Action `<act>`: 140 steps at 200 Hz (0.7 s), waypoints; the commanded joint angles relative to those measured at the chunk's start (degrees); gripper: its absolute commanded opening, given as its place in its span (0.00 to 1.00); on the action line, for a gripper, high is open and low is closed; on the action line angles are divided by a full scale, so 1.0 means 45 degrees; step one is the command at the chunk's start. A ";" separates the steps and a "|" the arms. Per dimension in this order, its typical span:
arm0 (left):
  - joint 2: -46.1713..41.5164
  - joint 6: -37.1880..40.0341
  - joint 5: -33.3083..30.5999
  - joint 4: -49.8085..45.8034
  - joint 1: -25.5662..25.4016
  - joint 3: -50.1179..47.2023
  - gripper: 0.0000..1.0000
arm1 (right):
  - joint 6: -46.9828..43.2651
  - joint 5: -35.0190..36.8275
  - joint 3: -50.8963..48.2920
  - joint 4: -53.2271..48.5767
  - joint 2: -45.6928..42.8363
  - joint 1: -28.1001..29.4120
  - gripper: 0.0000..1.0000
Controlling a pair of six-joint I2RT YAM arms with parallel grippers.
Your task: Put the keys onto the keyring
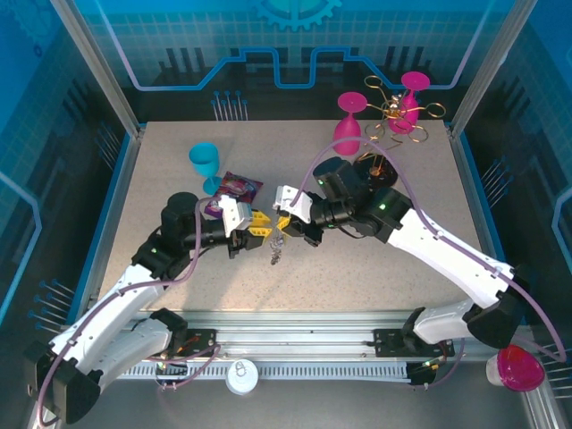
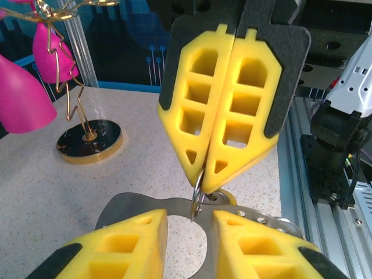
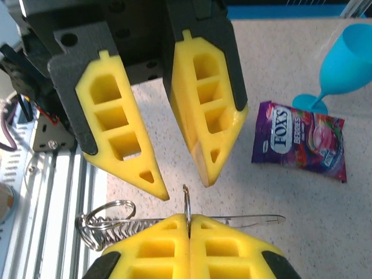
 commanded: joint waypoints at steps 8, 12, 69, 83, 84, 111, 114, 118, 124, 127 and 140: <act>0.0148 0.0459 0.0179 -0.0419 -0.0056 0.0555 0.24 | -0.0573 0.0509 0.0806 -0.0978 0.0276 0.0348 0.00; 0.0152 0.0441 0.0199 -0.0427 -0.0047 0.0548 0.23 | -0.0570 0.0487 0.0841 -0.0958 0.0306 0.0378 0.00; 0.0169 0.0214 0.0354 -0.0318 -0.0058 0.0460 0.19 | -0.0207 0.0153 0.1117 -0.0281 0.0671 0.0686 0.00; 0.0169 0.0215 0.0405 -0.0356 -0.0050 0.0421 0.18 | -0.0122 0.0007 0.1119 -0.0119 0.0703 0.0729 0.00; 0.0169 0.0220 0.0411 -0.0353 -0.0036 0.0411 0.18 | -0.0122 0.0007 0.1113 -0.0113 0.0696 0.0731 0.00; 0.0134 0.0205 0.0508 -0.0293 -0.0055 0.0374 0.06 | -0.0053 -0.0092 0.1098 -0.0035 0.0719 0.0786 0.00; 0.0116 0.0207 0.0513 -0.0281 -0.0049 0.0369 0.04 | -0.0044 -0.0098 0.1079 -0.0020 0.0725 0.0779 0.00; 0.0116 0.0205 0.0530 -0.0248 -0.0052 0.0381 0.03 | -0.0010 -0.0088 0.1045 0.0026 0.0665 0.0786 0.00; 0.0073 0.0198 0.0542 -0.0204 -0.0056 0.0350 0.01 | 0.0073 -0.0009 0.0934 0.0206 0.0553 0.0779 0.00; 0.0059 0.0177 0.0551 -0.0153 -0.0051 0.0334 0.00 | 0.0138 0.0040 0.0815 0.0352 0.0463 0.0768 0.00; -0.0071 0.0067 0.0570 0.0118 -0.0054 0.0181 0.00 | 0.0633 0.0143 -0.0022 0.1384 -0.0134 0.0565 0.10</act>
